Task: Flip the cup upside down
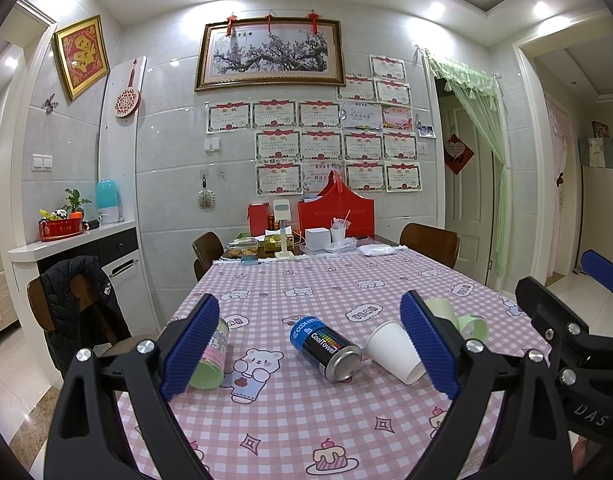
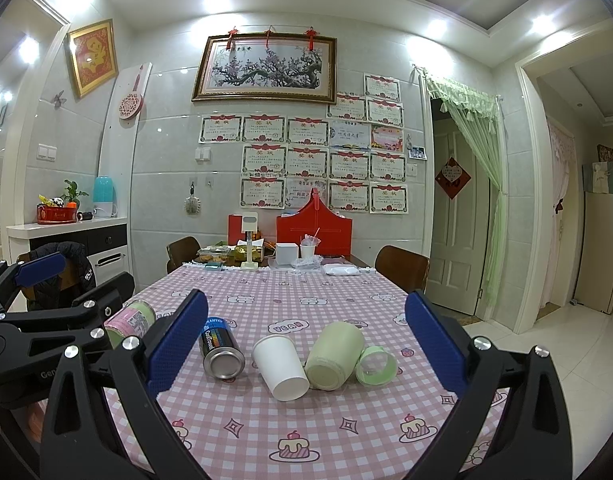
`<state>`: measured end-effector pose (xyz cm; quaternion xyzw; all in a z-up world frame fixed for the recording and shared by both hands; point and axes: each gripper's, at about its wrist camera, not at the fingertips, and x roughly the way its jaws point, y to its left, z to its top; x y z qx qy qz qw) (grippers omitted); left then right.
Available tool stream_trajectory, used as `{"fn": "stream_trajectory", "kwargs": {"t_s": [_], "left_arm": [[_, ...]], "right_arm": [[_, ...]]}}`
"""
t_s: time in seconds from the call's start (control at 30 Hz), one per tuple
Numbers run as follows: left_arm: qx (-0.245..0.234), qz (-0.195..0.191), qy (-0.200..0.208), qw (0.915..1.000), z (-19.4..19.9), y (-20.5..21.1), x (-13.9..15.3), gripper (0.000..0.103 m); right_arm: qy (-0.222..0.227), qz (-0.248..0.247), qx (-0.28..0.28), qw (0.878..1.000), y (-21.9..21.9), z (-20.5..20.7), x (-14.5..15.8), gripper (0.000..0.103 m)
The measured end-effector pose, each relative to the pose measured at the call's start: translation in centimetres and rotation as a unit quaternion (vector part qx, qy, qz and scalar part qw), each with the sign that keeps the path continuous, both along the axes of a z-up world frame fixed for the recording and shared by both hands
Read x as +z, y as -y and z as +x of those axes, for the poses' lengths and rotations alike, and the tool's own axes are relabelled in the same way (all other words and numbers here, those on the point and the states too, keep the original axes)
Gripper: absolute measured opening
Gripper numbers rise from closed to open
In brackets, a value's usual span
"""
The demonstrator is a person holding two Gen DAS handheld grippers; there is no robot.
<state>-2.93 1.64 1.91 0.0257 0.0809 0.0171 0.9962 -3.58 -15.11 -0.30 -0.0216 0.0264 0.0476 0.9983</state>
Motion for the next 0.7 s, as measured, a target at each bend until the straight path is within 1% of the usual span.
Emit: {"fn": "stream_trajectory", "kwargs": {"t_s": [0.7], "left_arm": [[0.001, 0.001, -0.002, 1.0000, 0.12, -0.31, -0.04, 0.090]], "right_arm": [[-0.004, 0.000, -0.001, 1.000, 0.16, 0.17, -0.28, 0.095]]}}
